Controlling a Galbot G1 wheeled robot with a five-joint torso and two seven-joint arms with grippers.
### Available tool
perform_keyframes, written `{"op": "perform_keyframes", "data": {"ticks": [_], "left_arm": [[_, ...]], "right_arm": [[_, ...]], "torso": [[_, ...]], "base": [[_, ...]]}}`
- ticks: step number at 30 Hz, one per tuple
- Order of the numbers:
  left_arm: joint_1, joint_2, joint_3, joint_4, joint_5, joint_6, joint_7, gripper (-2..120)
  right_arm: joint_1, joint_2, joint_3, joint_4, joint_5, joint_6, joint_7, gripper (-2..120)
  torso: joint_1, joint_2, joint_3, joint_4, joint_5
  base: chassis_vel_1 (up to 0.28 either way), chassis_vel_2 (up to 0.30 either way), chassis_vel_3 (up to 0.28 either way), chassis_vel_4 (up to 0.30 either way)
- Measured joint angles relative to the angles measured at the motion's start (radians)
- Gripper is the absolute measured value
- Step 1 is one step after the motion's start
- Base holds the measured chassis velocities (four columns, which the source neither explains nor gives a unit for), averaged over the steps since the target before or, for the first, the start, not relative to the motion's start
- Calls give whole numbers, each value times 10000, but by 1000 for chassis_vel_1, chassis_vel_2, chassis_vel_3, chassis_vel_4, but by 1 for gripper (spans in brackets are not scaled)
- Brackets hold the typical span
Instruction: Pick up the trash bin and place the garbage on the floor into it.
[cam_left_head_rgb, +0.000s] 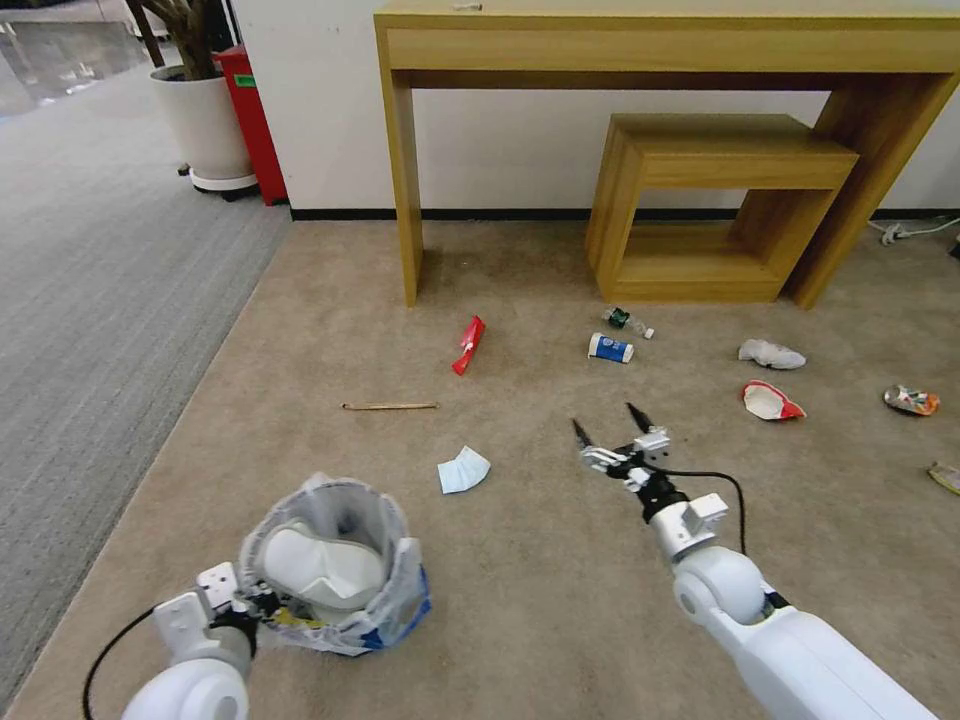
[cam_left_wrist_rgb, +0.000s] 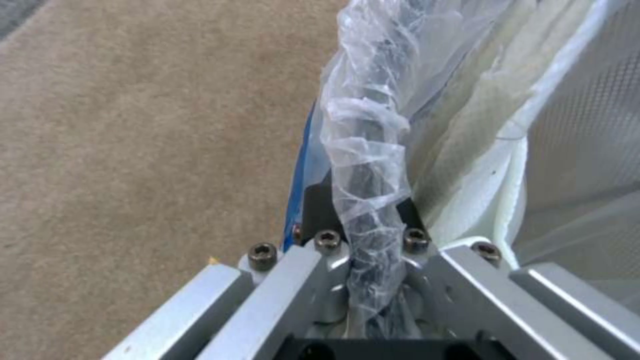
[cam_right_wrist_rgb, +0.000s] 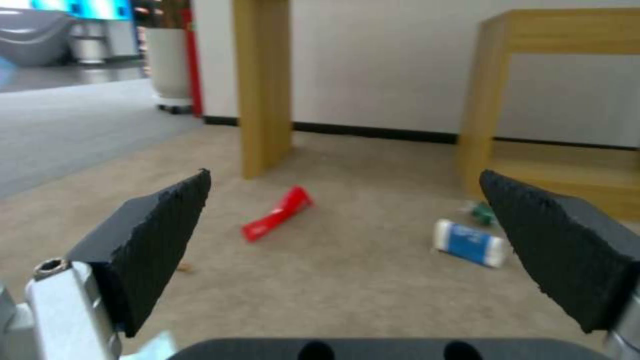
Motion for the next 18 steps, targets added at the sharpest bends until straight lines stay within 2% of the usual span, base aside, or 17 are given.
{"op": "perform_keyframes", "data": {"ticks": [5,7,9,18], "left_arm": [[19,7,-101,-59,-71,0,-9,0],[12,-32,-70,-78,-69,-7,-34,0],[7,-51,-50,-93,-66,-9,-43,0],[-5,-129,65,-135,-28,-30,-47,0]], "right_arm": [[-5,140,352,-467,41,34,71,97],[-49,177,417,-524,34,47,64,89],[-68,185,444,-528,25,52,49,86],[-89,207,534,-612,-21,104,-105,82]], "torso": [[0,0,0,0,0],[0,0,0,1,2],[0,0,0,1,2],[0,0,0,1,2]], "base": [[0,0,0,0],[0,0,0,0],[0,0,0,0],[0,0,0,0]]}}
